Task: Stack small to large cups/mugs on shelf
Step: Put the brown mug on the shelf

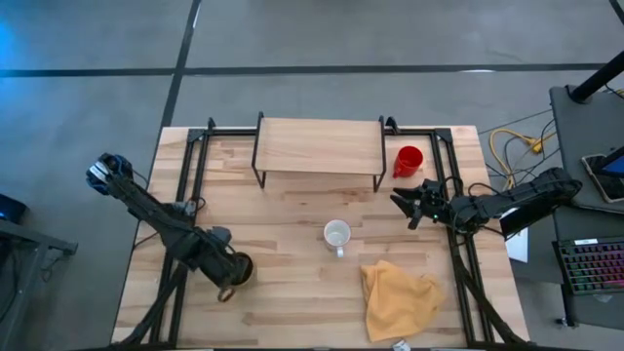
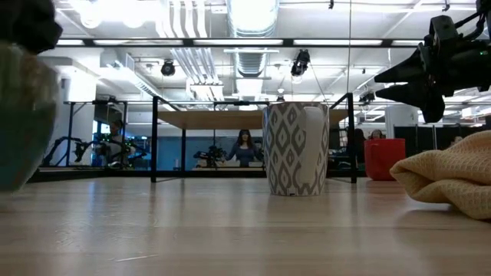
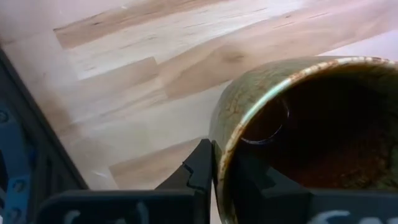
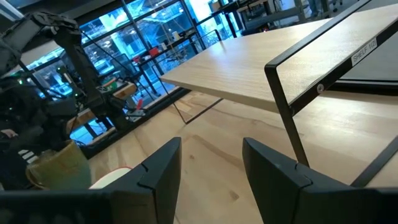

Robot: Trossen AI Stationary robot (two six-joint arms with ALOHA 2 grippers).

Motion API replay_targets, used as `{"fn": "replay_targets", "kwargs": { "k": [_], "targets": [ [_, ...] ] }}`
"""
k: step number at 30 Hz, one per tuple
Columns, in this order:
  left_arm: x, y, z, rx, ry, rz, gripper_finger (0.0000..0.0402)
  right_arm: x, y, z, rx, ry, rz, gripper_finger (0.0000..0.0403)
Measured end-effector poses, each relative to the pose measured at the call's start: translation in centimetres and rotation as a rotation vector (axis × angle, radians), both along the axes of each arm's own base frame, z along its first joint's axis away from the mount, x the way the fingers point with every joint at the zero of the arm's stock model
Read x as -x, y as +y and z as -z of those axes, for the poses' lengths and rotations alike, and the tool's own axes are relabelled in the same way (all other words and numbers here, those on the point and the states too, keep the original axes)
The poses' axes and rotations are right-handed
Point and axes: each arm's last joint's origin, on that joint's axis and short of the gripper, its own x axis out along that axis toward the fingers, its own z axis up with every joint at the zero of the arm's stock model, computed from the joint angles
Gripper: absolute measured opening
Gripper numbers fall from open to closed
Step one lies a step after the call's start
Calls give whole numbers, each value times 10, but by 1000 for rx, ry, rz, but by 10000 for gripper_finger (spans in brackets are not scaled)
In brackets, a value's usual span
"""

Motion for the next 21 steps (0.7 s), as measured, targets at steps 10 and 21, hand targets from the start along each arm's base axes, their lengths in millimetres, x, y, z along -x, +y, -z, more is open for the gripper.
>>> {"fn": "replay_targets", "kwargs": {
  "k": [10, 21],
  "targets": [
    [-24, 63, -61, -24, -179, -28, 13, 0, -1, 0, 2, -1, 27, 164],
    [-59, 153, -126, -111, -245, -6, 13, 0, -1, 0, 2, -1, 27, 164]
  ]
}}
